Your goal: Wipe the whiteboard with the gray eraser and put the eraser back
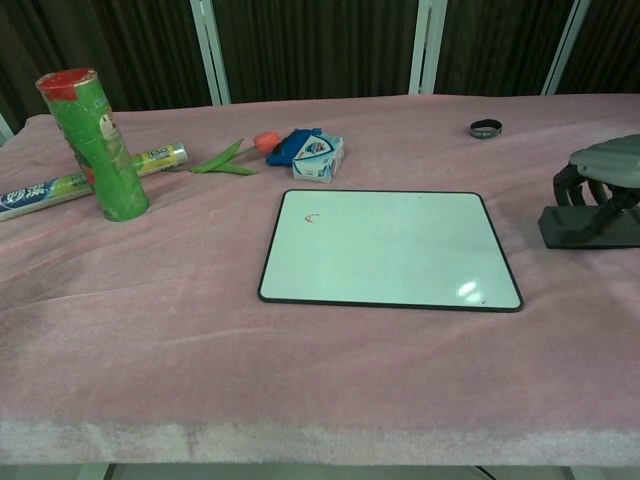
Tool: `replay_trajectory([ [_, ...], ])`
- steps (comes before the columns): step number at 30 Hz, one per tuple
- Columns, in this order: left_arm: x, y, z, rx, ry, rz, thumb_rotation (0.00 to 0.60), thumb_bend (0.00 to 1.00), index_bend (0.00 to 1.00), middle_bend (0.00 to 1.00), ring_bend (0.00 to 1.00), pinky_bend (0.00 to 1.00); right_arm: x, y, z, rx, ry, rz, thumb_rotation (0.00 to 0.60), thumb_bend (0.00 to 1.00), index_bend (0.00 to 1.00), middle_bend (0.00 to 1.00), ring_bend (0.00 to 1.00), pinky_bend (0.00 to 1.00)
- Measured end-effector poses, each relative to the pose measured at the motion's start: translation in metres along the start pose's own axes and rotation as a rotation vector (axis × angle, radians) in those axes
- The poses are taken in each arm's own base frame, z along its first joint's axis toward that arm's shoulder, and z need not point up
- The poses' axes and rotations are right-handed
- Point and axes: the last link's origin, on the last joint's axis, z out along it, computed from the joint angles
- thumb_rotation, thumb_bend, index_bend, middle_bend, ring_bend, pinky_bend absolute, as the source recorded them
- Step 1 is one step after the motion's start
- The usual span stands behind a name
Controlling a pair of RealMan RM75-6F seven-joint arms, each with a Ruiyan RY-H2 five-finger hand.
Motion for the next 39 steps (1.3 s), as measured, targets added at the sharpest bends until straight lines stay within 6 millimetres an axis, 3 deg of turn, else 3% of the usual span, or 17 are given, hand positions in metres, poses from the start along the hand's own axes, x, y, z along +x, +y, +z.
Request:
replay_trajectory([
  [9,0.002,-0.001,-0.001,0.002,0.002,-0.010,0.600,0.36,0.00,0.00,0.00,0.09,-0.001,-0.005,0.001,-0.010,0.046,-0.024,0.600,0.42,1.00,0.75,0.73,0.77],
  [17,0.003,-0.003,0.000,0.009,0.003,-0.020,0.600,0.36,0.00,0.00,0.00,0.09,0.039,-0.022,-0.003,0.027,0.202,0.057,0.600,0.42,1.00,0.76,0.73,0.78],
  [23,0.003,-0.004,0.003,0.013,0.003,-0.024,0.600,0.36,0.00,0.00,0.00,0.09,0.085,-0.068,0.011,0.086,0.312,0.046,0.600,0.42,1.00,0.76,0.73,0.78],
  [27,0.004,-0.007,0.004,0.022,0.008,-0.025,0.600,0.36,0.00,0.00,0.00,0.09,0.104,-0.115,0.027,0.109,0.334,-0.017,0.600,0.42,1.00,0.76,0.73,0.78],
  [33,0.006,-0.011,0.007,0.039,0.009,-0.031,0.600,0.36,0.00,0.00,0.00,0.09,0.111,-0.188,0.052,0.084,0.273,-0.074,0.600,0.42,1.00,0.76,0.73,0.78],
  [39,0.008,-0.015,0.007,0.049,0.014,-0.044,0.600,0.36,0.00,0.00,0.00,0.09,0.111,-0.236,0.070,0.045,0.228,-0.104,0.600,0.42,1.00,0.76,0.73,0.78],
])
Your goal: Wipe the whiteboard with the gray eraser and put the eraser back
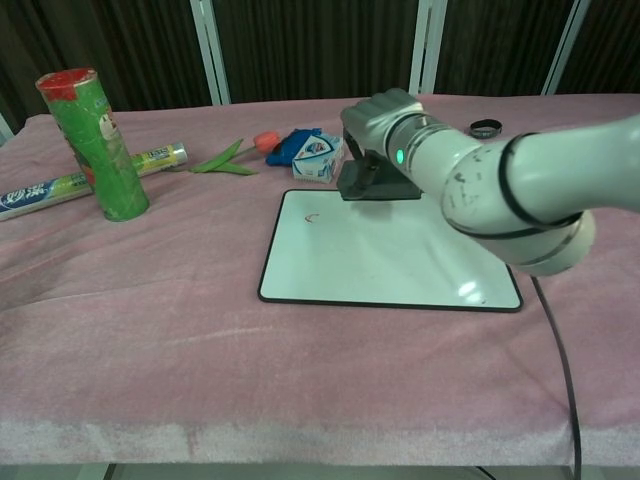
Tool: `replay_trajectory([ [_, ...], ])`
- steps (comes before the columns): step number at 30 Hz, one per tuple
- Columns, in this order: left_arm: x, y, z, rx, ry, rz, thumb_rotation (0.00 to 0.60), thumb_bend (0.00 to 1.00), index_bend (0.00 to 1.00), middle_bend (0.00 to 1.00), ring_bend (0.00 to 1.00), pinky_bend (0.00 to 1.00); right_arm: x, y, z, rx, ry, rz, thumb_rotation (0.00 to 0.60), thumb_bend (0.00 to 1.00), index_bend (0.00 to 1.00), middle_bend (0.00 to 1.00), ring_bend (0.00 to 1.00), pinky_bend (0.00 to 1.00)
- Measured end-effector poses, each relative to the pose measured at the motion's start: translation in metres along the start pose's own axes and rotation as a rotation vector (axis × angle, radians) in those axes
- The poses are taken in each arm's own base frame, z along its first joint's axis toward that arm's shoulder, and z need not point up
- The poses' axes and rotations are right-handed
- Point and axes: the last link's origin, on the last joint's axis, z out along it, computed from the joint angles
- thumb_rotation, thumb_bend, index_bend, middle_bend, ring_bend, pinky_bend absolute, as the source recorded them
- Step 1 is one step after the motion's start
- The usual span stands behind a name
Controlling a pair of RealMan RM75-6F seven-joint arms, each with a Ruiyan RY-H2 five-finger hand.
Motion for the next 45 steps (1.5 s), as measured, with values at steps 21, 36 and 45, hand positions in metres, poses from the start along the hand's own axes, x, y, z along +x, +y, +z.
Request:
replay_trajectory([
  [21,0.000,-0.004,0.003,0.029,-0.003,0.007,0.600,0.36,0.00,0.00,0.00,0.09,-0.012,-0.053,0.013,0.015,-0.016,0.010,0.600,0.42,1.00,0.76,0.73,0.78],
  [36,0.001,-0.006,0.004,0.038,-0.001,0.005,0.600,0.36,0.00,0.00,0.00,0.09,-0.016,-0.090,0.007,0.140,0.005,0.047,0.600,0.42,1.00,0.76,0.73,0.78],
  [45,0.001,-0.004,0.003,0.033,0.004,0.009,0.600,0.36,0.00,0.00,0.00,0.09,-0.017,-0.071,0.015,0.074,0.002,-0.022,0.600,0.42,1.00,0.76,0.73,0.78],
])
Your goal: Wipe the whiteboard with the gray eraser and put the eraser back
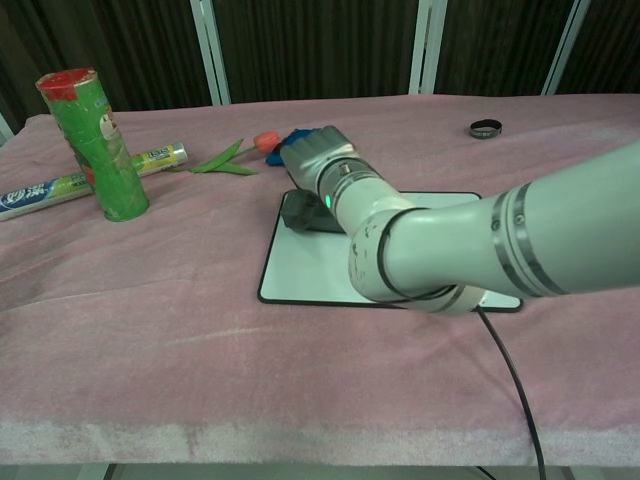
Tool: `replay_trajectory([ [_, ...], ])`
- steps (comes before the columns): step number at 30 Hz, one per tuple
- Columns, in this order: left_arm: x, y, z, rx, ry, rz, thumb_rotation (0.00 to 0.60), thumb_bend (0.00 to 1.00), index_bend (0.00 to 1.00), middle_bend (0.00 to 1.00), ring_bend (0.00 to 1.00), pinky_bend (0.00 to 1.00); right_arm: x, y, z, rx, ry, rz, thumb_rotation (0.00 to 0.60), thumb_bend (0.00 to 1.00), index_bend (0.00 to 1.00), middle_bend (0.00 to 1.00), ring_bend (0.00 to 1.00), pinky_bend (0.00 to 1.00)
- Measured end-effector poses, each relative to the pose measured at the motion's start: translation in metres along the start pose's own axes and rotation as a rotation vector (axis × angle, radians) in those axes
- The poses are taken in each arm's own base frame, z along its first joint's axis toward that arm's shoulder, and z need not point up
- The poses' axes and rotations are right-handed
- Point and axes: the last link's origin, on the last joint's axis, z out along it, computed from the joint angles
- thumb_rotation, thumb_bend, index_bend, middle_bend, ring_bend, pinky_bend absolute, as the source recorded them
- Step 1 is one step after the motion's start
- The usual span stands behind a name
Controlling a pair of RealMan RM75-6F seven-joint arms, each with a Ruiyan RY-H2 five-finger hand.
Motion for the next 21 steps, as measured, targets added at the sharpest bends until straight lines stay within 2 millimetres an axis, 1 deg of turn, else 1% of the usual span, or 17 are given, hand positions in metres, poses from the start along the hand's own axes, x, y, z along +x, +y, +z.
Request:
replay_trajectory([
  [6,-0.001,0.000,0.000,-0.002,-0.006,0.001,0.600,0.36,0.00,0.00,0.00,0.09,0.001,0.024,0.008,-0.078,-0.017,-0.024,0.600,0.42,1.00,0.76,0.73,0.78],
  [9,-0.001,0.000,0.001,-0.001,-0.006,0.001,0.600,0.36,0.00,0.00,0.00,0.09,0.002,0.027,0.010,-0.085,-0.022,-0.020,0.600,0.42,1.00,0.76,0.73,0.78],
  [14,-0.002,0.000,0.002,0.001,-0.010,0.002,0.600,0.36,0.00,0.00,0.00,0.09,0.003,0.017,0.008,-0.047,-0.022,0.000,0.600,0.42,1.00,0.76,0.73,0.78],
  [21,-0.001,-0.001,0.003,0.007,-0.010,0.003,0.600,0.36,0.00,0.00,0.00,0.09,0.005,-0.013,0.000,0.060,-0.002,0.019,0.600,0.42,1.00,0.76,0.73,0.78],
])
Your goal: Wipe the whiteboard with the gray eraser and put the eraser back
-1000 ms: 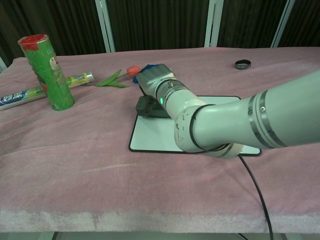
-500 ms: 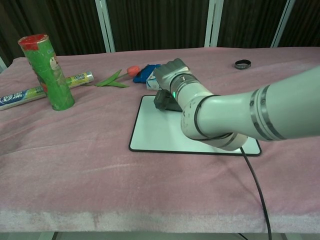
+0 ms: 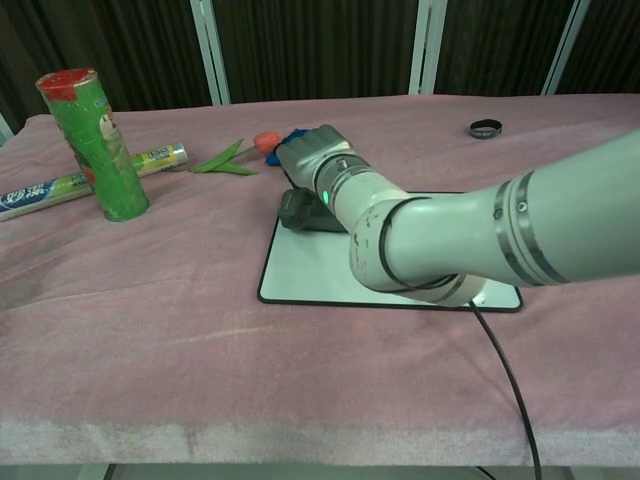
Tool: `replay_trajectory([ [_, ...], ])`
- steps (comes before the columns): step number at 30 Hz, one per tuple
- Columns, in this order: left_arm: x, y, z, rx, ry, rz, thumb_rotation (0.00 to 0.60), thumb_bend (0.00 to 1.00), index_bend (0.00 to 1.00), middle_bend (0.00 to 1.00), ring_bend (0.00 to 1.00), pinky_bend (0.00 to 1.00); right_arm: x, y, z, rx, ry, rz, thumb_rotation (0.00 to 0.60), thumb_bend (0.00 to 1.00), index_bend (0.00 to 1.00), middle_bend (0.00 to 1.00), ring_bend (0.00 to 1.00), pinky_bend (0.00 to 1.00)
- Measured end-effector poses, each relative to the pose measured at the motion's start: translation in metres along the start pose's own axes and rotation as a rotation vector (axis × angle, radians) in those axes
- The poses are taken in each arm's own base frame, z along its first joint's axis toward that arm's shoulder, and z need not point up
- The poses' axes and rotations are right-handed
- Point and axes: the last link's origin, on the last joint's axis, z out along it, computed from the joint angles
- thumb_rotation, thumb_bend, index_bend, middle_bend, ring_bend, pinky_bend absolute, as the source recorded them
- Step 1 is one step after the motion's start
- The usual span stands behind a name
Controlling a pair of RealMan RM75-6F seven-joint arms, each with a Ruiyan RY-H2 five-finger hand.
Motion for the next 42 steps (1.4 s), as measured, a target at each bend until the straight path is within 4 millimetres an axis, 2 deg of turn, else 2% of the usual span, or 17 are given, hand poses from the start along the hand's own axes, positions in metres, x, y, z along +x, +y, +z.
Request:
replay_trajectory([
  [3,0.001,-0.001,-0.001,0.000,0.003,-0.001,0.600,0.36,0.00,0.00,0.00,0.09,-0.001,-0.009,-0.003,0.030,0.007,0.000,0.600,0.42,1.00,0.76,0.73,0.78],
  [7,0.001,-0.001,-0.001,-0.002,0.003,-0.002,0.600,0.36,0.00,0.00,0.00,0.09,0.000,-0.005,-0.003,0.019,0.019,-0.011,0.600,0.42,1.00,0.76,0.73,0.78],
  [13,0.001,0.002,-0.003,-0.011,0.005,0.002,0.600,0.36,0.00,0.00,0.00,0.09,0.000,0.022,0.003,-0.061,0.020,-0.072,0.600,0.42,1.00,0.76,0.73,0.78],
  [17,0.001,0.002,-0.004,-0.014,0.007,0.003,0.600,0.36,0.00,0.00,0.00,0.09,0.002,0.049,0.006,-0.116,0.018,-0.094,0.600,0.42,1.00,0.76,0.73,0.78],
  [25,0.002,0.003,-0.006,-0.023,0.014,-0.002,0.600,0.36,0.00,0.00,0.00,0.09,0.010,0.086,-0.007,-0.106,0.059,-0.074,0.600,0.42,1.00,0.76,0.73,0.78],
  [28,0.003,0.003,-0.007,-0.022,0.018,-0.008,0.600,0.36,0.00,0.00,0.00,0.09,0.012,0.103,-0.024,-0.073,0.085,-0.061,0.600,0.42,1.00,0.76,0.73,0.78],
  [30,0.003,0.003,-0.007,-0.022,0.021,-0.011,0.600,0.36,0.00,0.00,0.00,0.09,0.013,0.120,-0.042,-0.046,0.102,-0.055,0.600,0.42,0.99,0.76,0.73,0.78],
  [34,0.004,0.003,-0.008,-0.024,0.026,-0.014,0.600,0.36,0.00,0.00,0.00,0.09,0.003,0.168,-0.092,-0.010,0.109,-0.061,0.600,0.42,0.98,0.76,0.72,0.78],
  [36,0.004,0.004,-0.008,-0.023,0.027,-0.014,0.600,0.36,0.00,0.00,0.00,0.09,-0.011,0.195,-0.124,0.003,0.096,-0.071,0.600,0.42,0.97,0.76,0.72,0.78],
  [39,0.004,0.005,-0.008,-0.027,0.027,-0.011,0.600,0.36,0.00,0.00,0.00,0.09,-0.037,0.219,-0.164,0.021,0.059,-0.048,0.600,0.42,0.97,0.76,0.71,0.78],
  [42,0.002,0.007,-0.007,-0.034,0.022,-0.006,0.600,0.36,0.00,0.00,0.00,0.09,-0.065,0.236,-0.190,0.014,0.019,0.005,0.600,0.42,0.96,0.76,0.71,0.78],
])
